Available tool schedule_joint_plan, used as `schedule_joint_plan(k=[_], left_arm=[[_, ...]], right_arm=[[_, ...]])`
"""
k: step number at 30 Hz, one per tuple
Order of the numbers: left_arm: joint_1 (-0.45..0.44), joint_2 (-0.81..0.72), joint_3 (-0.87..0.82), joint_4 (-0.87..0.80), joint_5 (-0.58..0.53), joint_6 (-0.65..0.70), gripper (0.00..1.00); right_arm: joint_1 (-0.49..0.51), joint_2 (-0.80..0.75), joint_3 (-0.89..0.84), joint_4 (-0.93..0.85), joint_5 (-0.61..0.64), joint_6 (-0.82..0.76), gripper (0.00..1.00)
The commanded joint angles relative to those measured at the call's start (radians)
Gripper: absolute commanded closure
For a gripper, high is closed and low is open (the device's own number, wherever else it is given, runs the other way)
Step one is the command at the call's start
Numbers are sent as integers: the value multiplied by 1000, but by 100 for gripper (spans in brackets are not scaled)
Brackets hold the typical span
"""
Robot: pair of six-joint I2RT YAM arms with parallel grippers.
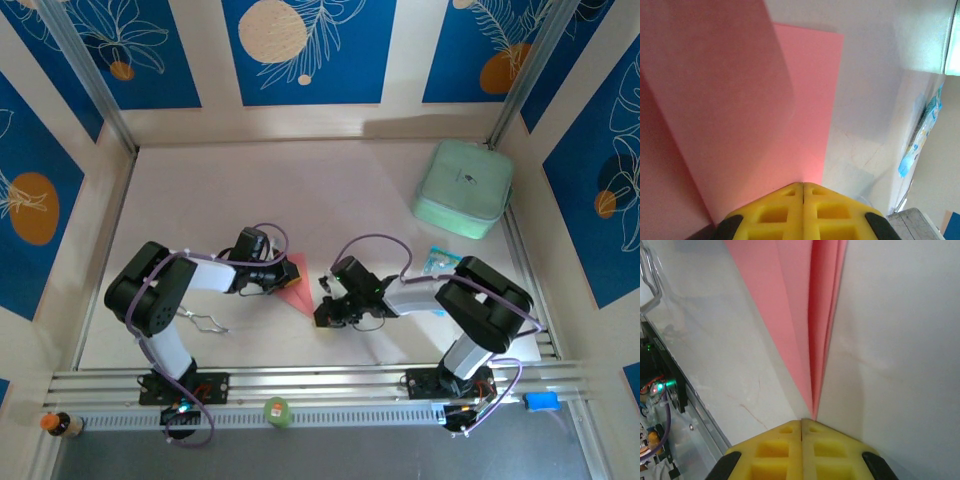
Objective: Fold a paper plane with a square sheet of paper (pick it up from the middle)
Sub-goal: Fourth fold the wing at the center of the table.
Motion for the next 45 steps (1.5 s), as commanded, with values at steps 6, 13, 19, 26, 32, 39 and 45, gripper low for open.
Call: schedule_joint_plan(k=[6,13,19,26,32,39,45], left_arm=[[8,28,-33,-66,-57,6,94],[7,28,-35,-59,-54,5,94],[7,30,-30,-58,-49,4,94],[7,29,-29,-58,-51,4,94],[7,24,-16,-74,-50,10,94],[7,-17,31,-111,-39,35,93],[6,-128,64,-215,-57,84,96]], right_arm=[[-47,-131,73,-118,-61,-7,100],[-80,84,264,-149,-21,2,100],[-85,190,355,-141,-35,30,99],[-80,260,385,-150,-20,40,99],[-86,305,292,-184,4,42,100],[-93,275,213,-165,6,39,100],[-93,274,208,-149,-6,38,100]])
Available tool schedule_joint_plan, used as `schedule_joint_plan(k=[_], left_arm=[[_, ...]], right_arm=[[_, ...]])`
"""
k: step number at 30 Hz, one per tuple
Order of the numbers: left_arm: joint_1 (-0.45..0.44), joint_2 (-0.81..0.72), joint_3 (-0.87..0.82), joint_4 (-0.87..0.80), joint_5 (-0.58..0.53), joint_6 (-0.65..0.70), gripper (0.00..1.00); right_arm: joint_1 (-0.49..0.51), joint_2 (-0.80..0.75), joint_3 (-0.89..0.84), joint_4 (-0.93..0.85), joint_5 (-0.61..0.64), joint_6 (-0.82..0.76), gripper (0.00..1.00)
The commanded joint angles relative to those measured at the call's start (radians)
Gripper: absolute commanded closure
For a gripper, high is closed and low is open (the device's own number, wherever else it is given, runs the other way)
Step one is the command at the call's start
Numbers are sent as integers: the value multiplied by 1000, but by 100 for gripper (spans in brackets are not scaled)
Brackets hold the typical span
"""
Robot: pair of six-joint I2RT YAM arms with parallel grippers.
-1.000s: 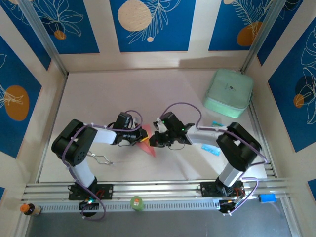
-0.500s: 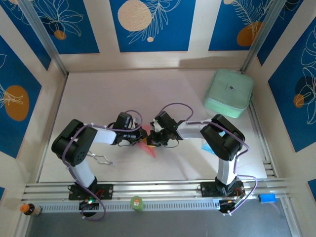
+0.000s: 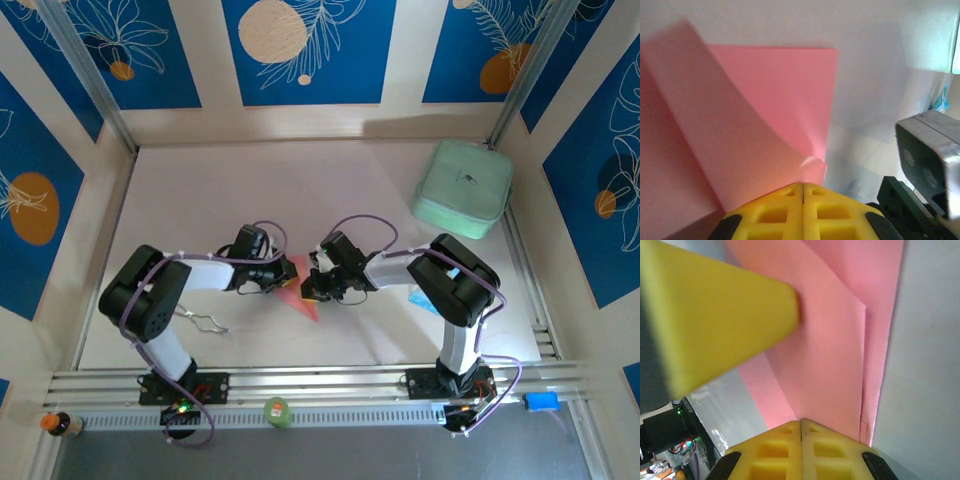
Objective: Fold a paper plane with a square sheet of paper (pick it up from the middle)
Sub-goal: Fourth fold the wing at the center of the table.
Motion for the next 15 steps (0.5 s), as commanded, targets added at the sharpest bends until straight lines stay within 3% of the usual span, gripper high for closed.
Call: schedule_joint_plan(k=[1,7,15], left_arm=[[4,-77,33,-101,-36,51,98],[-5,-86,0,-106,-25,47,100],[-17,32,-1,-7,-6,11,100]], right_arm=[[0,32,-57,-147,24,3,100],[-5,32,-63,-137,23,8,100],[-7,34,-68,-139,18,11,100]])
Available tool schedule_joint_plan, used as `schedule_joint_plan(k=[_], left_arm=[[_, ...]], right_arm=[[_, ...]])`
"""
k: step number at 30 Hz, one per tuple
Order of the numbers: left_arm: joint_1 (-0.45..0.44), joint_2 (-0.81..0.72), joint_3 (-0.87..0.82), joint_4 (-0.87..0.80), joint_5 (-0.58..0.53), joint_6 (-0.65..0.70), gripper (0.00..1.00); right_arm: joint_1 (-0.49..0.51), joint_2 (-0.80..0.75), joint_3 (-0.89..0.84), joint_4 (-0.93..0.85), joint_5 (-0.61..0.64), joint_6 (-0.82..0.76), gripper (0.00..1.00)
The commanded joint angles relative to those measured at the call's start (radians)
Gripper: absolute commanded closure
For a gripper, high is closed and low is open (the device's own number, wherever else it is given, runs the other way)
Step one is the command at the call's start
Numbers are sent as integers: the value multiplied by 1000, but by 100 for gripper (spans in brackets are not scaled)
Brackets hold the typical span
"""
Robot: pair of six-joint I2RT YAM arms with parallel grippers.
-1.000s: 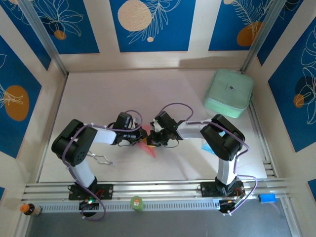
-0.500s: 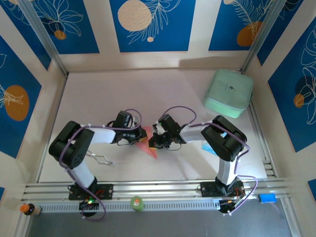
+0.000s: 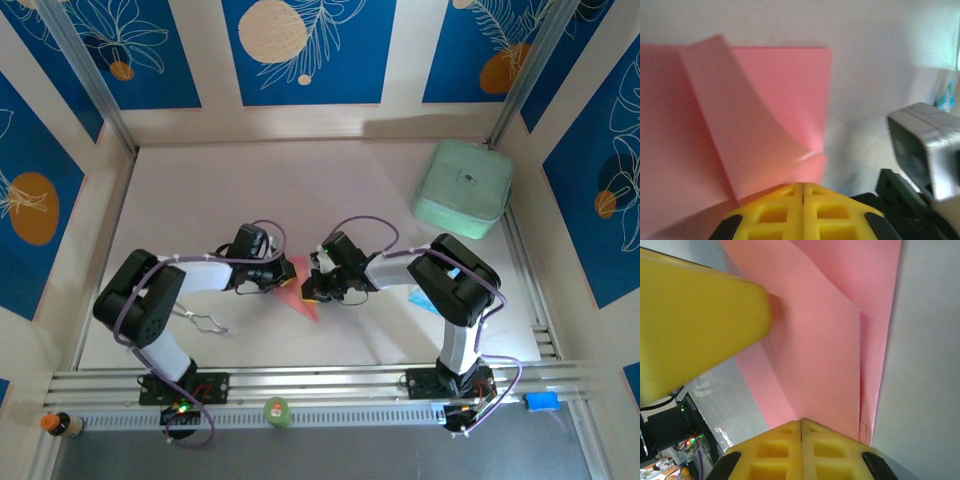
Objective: Fold a paper plane with a square sheet of paper (pick it up from the middle)
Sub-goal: Fourth fold the wing at the center of the table.
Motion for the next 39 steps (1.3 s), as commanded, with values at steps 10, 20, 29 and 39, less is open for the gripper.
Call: schedule_joint_plan(k=[10,20,29,39], left_arm=[[54,123,76,-121,-94,91,100],[154,165,154,-134,-50,141,100],[233,193,194,-113,-4,152,100],[263,176,239,-144,-4,150,99]], right_arm=[[0,34,-91,-175,42,-10,100],[-10,31,-109,-164,37,-14,100],[-19,34,-117,-160,30,-17,100],[-25,38,-98,-200,18,-58,100]])
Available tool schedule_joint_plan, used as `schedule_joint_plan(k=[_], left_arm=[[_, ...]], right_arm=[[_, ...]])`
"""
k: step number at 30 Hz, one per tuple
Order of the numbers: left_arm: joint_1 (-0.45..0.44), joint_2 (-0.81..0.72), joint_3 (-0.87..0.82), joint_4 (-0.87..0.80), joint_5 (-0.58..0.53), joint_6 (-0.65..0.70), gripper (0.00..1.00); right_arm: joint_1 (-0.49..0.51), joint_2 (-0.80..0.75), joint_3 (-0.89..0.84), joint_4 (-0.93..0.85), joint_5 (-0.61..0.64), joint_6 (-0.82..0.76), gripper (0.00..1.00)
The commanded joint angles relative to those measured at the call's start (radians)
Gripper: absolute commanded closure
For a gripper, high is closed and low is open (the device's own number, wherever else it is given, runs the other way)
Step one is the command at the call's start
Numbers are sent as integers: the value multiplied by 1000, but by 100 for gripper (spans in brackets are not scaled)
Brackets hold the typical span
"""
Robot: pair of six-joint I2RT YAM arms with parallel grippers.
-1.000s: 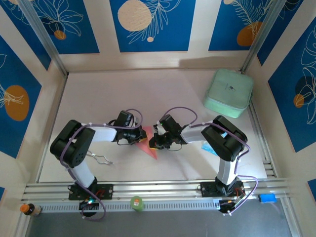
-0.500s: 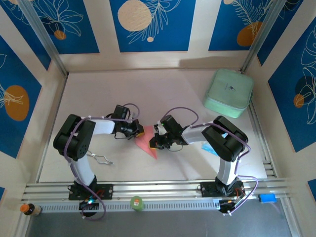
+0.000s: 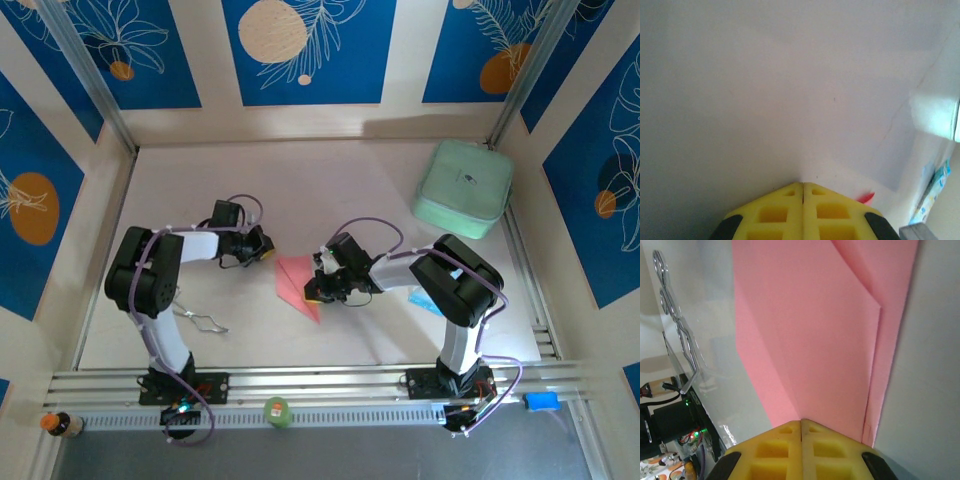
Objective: Fold a paper plane with a square sheet of paper (pick it up from the middle)
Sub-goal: Fourth fold the wing at the center of the table.
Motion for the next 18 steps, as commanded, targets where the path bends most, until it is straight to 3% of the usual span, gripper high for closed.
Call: schedule_joint_plan(k=[1,6,11,18], left_arm=[[5,-9,15,-20,-33,6,99],[-2,-124,-37,-13,-35,-8,98],[-80,-205,-105,25,16,-23,97],[-218,-124,-143,173,65,-88,97]], right_arm=[[-4,49,-53,-244,57,-43,100],[-12,40,-46,-251,53,-54,100],[-19,37,-44,-255,47,-63,100],[-25,32,-40,-250,43,-63,100]])
